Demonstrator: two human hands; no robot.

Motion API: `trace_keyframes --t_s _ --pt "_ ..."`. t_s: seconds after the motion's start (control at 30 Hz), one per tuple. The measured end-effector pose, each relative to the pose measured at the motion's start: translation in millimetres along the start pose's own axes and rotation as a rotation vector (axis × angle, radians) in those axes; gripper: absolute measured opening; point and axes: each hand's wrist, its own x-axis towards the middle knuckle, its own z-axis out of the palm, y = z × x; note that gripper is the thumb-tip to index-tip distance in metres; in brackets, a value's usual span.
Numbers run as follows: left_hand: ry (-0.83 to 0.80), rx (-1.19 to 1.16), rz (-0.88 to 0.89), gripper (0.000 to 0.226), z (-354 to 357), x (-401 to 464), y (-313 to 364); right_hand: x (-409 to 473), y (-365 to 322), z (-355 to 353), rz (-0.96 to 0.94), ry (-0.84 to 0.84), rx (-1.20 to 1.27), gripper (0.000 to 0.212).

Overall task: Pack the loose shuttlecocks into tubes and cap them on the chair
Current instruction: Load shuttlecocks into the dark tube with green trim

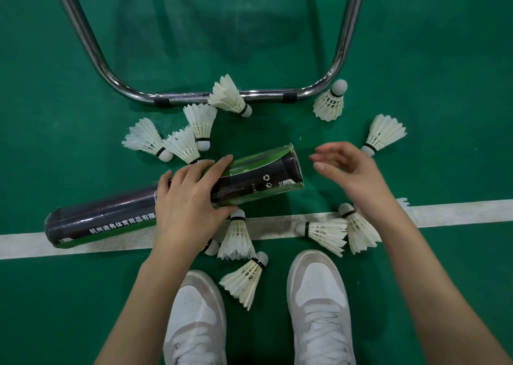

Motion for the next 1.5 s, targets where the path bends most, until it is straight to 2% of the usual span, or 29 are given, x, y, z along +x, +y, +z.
trace_keyframes --t_s 0.23,0.33,0.5,0.7,0.83,0.93,1.07,1.17,1.5 --pt "0.041 -0.001 0.037 0.088 6 10 12 28 12 -42 -0.051 0.299 -0.345 0.023" --pt "0.040 -0.009 0.043 0.088 8 12 16 43 16 -64 -0.073 0.401 -0.522 0.034" --pt "0.063 -0.017 0.061 0.088 10 15 21 61 22 -84 -0.021 0.409 -0.705 0.061" --pt "0.073 -0.019 0.075 0.088 11 14 21 68 34 -86 0.073 0.389 -0.711 0.061" --pt "0.060 -0.022 0.074 0.088 11 14 21 63 30 -82 0.167 0.396 -0.630 0.051" --pt "0.059 -0.018 0.074 0.088 10 14 21 57 24 -78 0.207 0.315 -0.584 0.043" --pt "0.063 -0.025 0.072 0.087 10 13 21 39 10 -64 0.155 0.255 -0.494 0.024" --pt "0.061 -0.026 0.072 0.087 9 13 21 20 -13 -54 0.057 0.284 -0.301 0.013" --pt "0.070 -0.017 0.076 0.087 8 11 21 -11 -28 -3 0.059 0.099 -0.030 0.016"
